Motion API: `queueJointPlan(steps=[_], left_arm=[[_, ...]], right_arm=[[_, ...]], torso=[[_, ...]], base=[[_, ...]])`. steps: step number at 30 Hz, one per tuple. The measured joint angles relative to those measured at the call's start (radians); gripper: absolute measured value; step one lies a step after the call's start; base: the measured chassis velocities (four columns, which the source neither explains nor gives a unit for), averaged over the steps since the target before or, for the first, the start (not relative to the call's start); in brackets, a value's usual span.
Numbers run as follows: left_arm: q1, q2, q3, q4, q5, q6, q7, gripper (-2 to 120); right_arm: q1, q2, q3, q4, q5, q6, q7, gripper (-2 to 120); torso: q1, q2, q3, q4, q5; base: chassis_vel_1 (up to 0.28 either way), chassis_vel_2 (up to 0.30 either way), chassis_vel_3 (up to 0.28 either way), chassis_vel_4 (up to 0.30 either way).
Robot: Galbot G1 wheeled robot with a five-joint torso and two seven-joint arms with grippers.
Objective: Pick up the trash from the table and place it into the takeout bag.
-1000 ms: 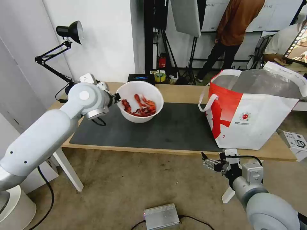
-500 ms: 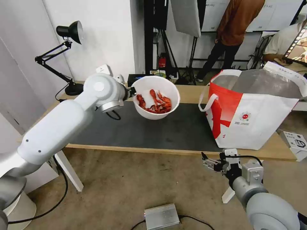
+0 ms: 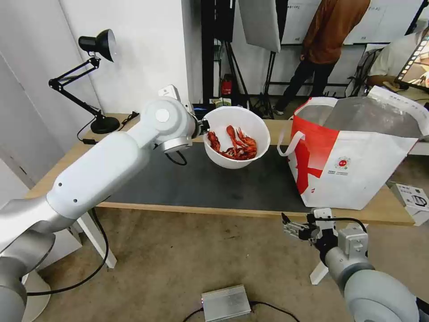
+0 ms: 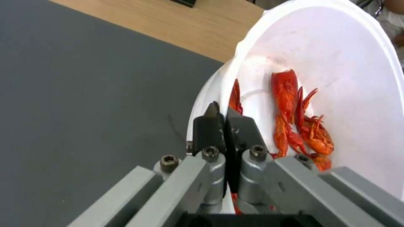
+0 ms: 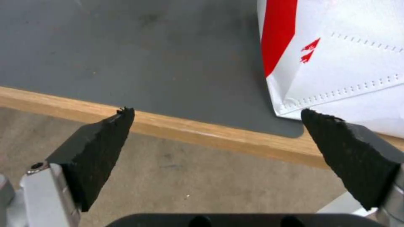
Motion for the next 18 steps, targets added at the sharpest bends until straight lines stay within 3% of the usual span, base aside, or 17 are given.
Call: queueJointPlan(steps=[18], left_arm=[[-0.138,-0.035,0.050,0.055,-0.045,0.001,-0.004,0]], right_arm=[[0.000,0.000,0.000,0.000,0.000,0.000,0.000,100]], torso=[[0.000,0.000,0.000,0.0000,0.0000]], base=[[0.000,0.000,0.000,0.000]])
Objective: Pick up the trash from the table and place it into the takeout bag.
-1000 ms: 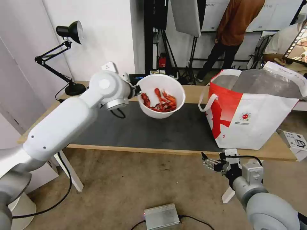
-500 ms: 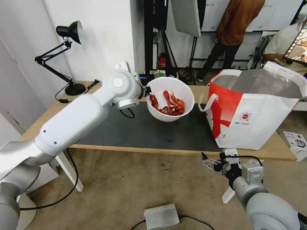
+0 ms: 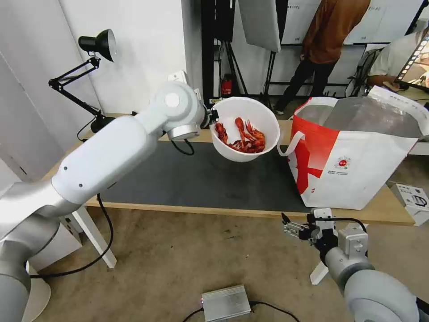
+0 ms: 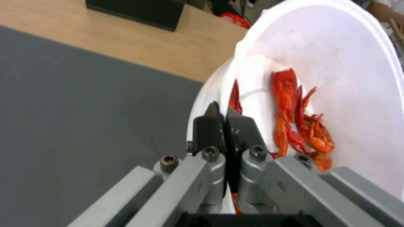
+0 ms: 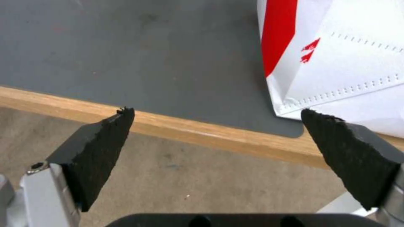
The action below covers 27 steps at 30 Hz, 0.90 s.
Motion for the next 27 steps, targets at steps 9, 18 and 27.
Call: queueJointPlan(steps=[9,18,27], left_arm=[[-0.110,-0.036,0.025,0.075,-0.038,0.005,0.012,0],[-0.215,-0.096,0.061,0.121,-0.074,0.005,0.014,0],[-0.285,-0.134,0.062,0.180,-0.101,0.014,0.022,0]], right_arm=[[0.000,0.000,0.000,0.000,0.000,0.000,0.000,100],[0.000,0.000,0.000,0.000,0.000,0.000,0.000,100],[0.000,0.000,0.000,0.000,0.000,0.000,0.000,100]], torso=[[0.000,0.000,0.000,0.0001,-0.0001],[0.000,0.000,0.000,0.0000,0.0000],[0.000,0.000,0.000,0.0001,0.0000]], base=[[0.000,0.000,0.000,0.000],[0.000,0.000,0.000,0.000],[0.000,0.000,0.000,0.000]])
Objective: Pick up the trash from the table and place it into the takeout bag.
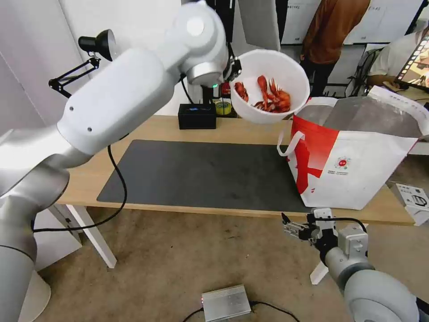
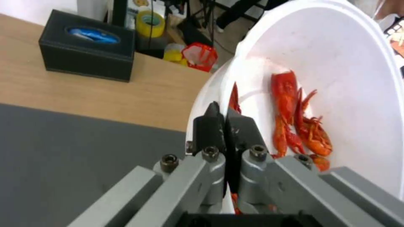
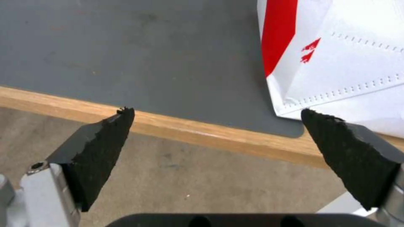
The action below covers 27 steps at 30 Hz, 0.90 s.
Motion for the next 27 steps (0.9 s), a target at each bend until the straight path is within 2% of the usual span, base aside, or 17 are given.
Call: queueJointPlan(steps=[11,19,21,27], left_arm=[[-0.024,-0.074,0.000,0.044,-0.013,0.010,0.011,0],[-0.031,-0.185,-0.003,0.120,0.018,0.014,0.023,0],[-0.032,-0.192,-0.003,0.126,0.021,0.014,0.025,0],[-0.036,-0.285,-0.001,0.216,0.059,0.024,0.047,0]], right_arm=[[0.000,0.000,0.000,0.000,0.000,0.000,0.000,100],[0.000,0.000,0.000,0.000,0.000,0.000,0.000,100],[0.000,0.000,0.000,0.000,0.000,0.000,0.000,100],[0.000,0.000,0.000,0.000,0.000,0.000,0.000,100]], torso=[[0.000,0.000,0.000,-0.0001,0.0000],[0.000,0.000,0.000,-0.0003,0.0002],[0.000,0.000,0.000,-0.0003,0.0002],[0.000,0.000,0.000,-0.0001,0.0002]], base=[[0.000,0.000,0.000,0.000],[0.000,0.000,0.000,0.000],[0.000,0.000,0.000,0.000],[0.000,0.000,0.000,0.000]])
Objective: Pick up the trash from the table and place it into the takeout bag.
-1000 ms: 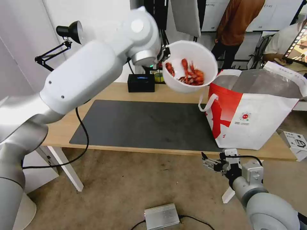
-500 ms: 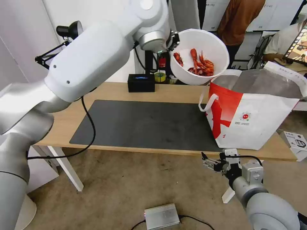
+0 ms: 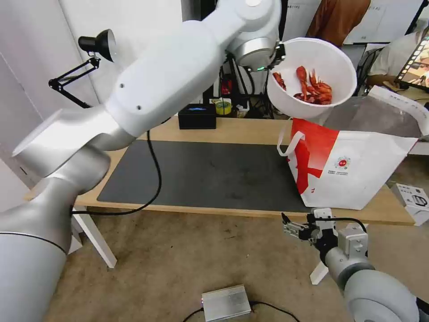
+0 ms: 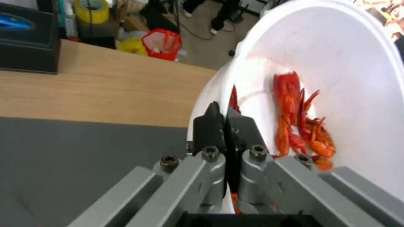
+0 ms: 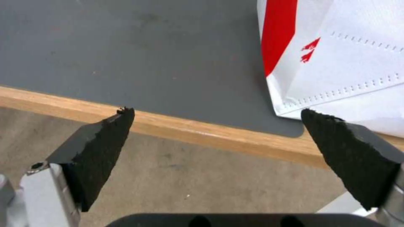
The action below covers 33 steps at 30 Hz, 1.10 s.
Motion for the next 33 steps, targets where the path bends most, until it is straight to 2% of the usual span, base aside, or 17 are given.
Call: queueJointPlan(steps=[9,17,25,26,33], left_arm=[[-0.006,-0.102,0.000,0.110,0.051,0.006,0.035,0],[-0.010,-0.109,0.045,0.170,0.100,0.003,0.097,0],[0.010,-0.107,0.068,0.177,0.127,0.003,0.151,0],[0.025,-0.106,0.081,0.170,0.146,0.000,0.185,0],[0.050,-0.105,0.099,0.152,0.197,-0.019,0.242,0]], right_arm=[[0.000,0.000,0.000,0.000,0.000,0.000,0.000,100],[0.000,0.000,0.000,0.000,0.000,0.000,0.000,100],[0.000,0.000,0.000,0.000,0.000,0.000,0.000,100],[0.000,0.000,0.000,0.000,0.000,0.000,0.000,100],[0.000,0.000,0.000,0.000,0.000,0.000,0.000,100]], torso=[[0.000,0.000,0.000,-0.0002,0.0000],[0.000,0.000,0.000,0.0003,-0.0001],[0.000,0.000,0.000,0.0002,-0.0002],[0.000,0.000,0.000,0.0001,-0.0003],[0.000,0.000,0.000,0.0000,-0.0003]], base=[[0.000,0.000,0.000,0.000],[0.000,0.000,0.000,0.000],[0.000,0.000,0.000,0.000],[0.000,0.000,0.000,0.000],[0.000,0.000,0.000,0.000]])
